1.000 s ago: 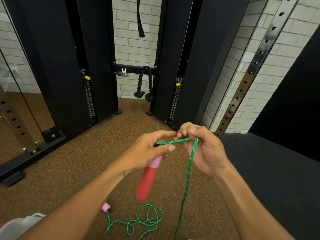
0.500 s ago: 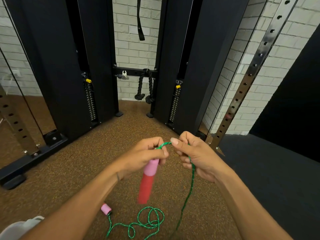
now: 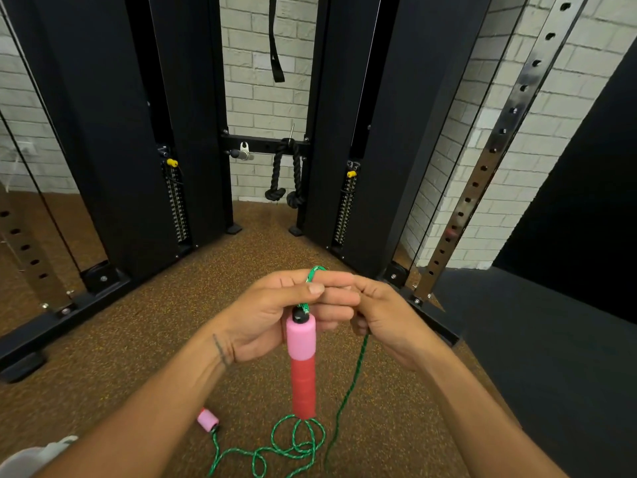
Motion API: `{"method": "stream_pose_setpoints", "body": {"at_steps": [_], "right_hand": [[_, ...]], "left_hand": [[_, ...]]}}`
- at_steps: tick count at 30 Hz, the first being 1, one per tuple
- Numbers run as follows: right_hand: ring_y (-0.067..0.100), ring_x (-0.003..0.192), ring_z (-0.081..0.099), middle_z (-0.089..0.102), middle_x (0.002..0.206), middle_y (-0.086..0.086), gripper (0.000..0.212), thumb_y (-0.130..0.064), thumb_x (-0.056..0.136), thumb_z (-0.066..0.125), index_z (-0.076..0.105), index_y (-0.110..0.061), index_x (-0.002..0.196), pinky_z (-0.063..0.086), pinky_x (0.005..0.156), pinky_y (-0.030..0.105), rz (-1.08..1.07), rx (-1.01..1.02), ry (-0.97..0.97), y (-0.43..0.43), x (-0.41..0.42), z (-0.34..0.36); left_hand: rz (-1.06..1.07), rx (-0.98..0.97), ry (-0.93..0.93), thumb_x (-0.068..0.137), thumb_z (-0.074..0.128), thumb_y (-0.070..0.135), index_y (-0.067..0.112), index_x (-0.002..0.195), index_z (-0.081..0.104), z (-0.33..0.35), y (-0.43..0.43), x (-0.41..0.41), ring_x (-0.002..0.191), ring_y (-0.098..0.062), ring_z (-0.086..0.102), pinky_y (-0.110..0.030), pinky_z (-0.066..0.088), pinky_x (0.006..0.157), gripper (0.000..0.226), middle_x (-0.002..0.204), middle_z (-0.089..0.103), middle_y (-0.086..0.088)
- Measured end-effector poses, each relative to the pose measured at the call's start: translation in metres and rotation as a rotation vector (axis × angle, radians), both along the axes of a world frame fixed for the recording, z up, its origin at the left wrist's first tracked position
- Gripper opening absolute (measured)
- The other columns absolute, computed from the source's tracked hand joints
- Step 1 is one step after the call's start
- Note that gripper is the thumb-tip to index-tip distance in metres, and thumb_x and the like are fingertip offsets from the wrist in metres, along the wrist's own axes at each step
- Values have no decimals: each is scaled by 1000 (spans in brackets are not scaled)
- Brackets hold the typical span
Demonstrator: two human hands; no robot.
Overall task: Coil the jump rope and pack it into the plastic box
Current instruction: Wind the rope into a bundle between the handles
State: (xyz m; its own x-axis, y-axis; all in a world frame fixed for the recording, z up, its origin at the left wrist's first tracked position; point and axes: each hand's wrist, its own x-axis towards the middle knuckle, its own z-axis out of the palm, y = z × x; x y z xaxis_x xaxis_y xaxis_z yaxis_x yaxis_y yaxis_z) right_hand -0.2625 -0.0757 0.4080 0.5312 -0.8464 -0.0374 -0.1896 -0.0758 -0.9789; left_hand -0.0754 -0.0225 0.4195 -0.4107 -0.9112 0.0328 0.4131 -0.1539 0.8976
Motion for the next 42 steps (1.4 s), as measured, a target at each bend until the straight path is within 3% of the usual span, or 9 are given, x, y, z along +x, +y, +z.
{"method": "stream_pose_setpoints", "body": {"at_steps": [4,7,11,15,21,27,33,39,42], "right_hand": [[2,53,49,63,64,-9,35,-8,103,42,73,-22,97,38,51,19,-10,10,-7,6,7,-2],[9,70,62,67,77,2,33,-33,103,47,65,-9,89,52,64,20,-45,-3,-96,6,9,1],[11,67,54,57,73,2,44,-42,101,48,61,-1,92,48,61,22,-59,-15,-107,6,10,0],[4,51,34,44,58,-9,36,-49,98,48,65,-23,79,29,46,19,-114,-76,-91,4,8,-1],[3,47,32,41,53,-13,38,-47,98,47,61,-17,82,28,45,18,-193,-79,-97,0,3,1],[1,49,33,43,57,-13,39,-41,101,47,64,-7,94,29,47,17,-129,-43,39,-5,-1,-7],[6,49,33,45,59,-9,31,-42,101,50,66,-25,80,26,49,25,55,55,163,3,4,-11],[6,58,42,50,65,-9,31,-48,98,50,69,-26,88,34,56,26,131,-278,335,17,7,1],[5,60,43,53,68,-2,31,-46,98,53,65,-20,86,34,57,25,181,-438,358,25,10,5]], "left_hand": [[-62,-7,-2,88,54,-10,3,128,63,1,2,-1,110,-26,69,-33,56,91,43,130,65,-21],[-136,-68,-158,91,54,-8,1,128,62,4,4,-1,113,-30,67,-34,53,98,39,124,67,-22],[-50,-57,-163,97,52,20,1,124,65,7,5,-4,95,-24,72,-30,55,92,36,110,72,-21],[94,-49,-216,91,56,18,6,119,70,6,3,1,86,-19,73,-25,55,85,33,98,75,-13],[71,-7,-312,90,59,21,5,118,70,3,2,-2,89,-22,74,-24,55,83,34,101,76,-17],[6,37,-3,90,57,0,-2,128,61,4,1,2,110,-31,69,-35,50,102,38,126,65,-26],[192,-8,111,85,50,-13,2,130,57,7,-3,2,121,-26,63,-31,52,99,48,130,66,-17],[352,31,101,83,53,-12,4,134,54,0,-11,6,120,-21,64,-31,50,102,53,130,67,-12],[359,23,-62,85,58,-8,6,136,53,-7,-12,4,118,-16,65,-23,53,96,53,130,67,-8]]}}
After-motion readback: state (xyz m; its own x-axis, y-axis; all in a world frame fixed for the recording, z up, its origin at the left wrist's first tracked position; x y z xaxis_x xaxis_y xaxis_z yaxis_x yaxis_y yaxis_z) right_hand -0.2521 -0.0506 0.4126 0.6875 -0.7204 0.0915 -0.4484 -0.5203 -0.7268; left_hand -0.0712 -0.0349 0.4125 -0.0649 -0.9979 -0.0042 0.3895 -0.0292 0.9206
